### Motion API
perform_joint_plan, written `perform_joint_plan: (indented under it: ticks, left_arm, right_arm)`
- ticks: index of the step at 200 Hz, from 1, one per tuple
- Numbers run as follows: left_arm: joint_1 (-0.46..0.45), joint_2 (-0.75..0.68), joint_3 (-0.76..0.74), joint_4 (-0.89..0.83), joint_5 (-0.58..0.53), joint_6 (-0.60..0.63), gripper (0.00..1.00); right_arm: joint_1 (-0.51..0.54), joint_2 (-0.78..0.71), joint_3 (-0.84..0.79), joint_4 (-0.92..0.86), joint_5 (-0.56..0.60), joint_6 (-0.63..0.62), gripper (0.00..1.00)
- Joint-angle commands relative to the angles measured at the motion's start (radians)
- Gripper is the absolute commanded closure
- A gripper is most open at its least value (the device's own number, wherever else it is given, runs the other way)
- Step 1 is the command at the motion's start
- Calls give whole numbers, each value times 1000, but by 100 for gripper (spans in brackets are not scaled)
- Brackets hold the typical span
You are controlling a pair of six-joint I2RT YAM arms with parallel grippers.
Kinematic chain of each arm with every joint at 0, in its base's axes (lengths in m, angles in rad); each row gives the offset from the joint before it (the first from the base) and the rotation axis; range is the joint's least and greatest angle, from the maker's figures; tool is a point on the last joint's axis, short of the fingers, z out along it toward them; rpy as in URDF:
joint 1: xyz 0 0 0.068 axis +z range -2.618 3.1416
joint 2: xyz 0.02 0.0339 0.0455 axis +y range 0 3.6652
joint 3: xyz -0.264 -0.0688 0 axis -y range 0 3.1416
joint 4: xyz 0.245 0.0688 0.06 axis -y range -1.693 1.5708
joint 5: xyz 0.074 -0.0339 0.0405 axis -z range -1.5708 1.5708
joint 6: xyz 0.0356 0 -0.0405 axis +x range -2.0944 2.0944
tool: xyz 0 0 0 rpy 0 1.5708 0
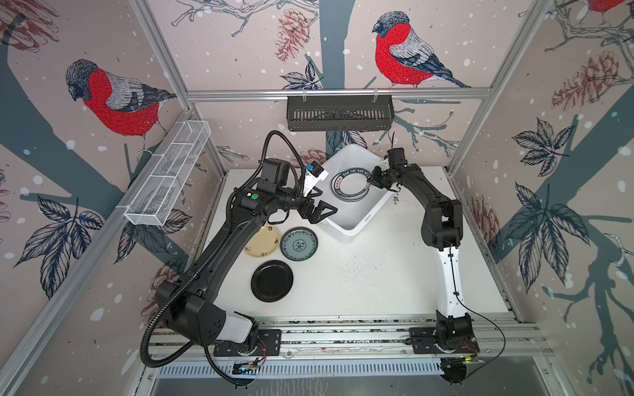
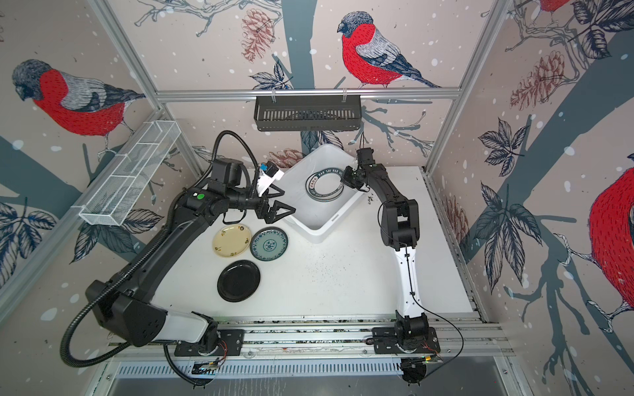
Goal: Place the plates into the plastic bin on the countertop
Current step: 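Lower the green-rimmed plate onto the plate stack in the bin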
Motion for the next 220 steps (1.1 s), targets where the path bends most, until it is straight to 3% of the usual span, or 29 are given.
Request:
perform_joint_plan:
  ticks: [1, 220]
  left_arm:
    - [0, -1, -1, 14, 27, 10, 3]
    - [0, -8, -7, 12, 21, 18, 2]
  right_arm:
    - [-4, 5, 8, 11, 9, -1, 82]
    - [11, 30, 35, -27, 51, -3, 74]
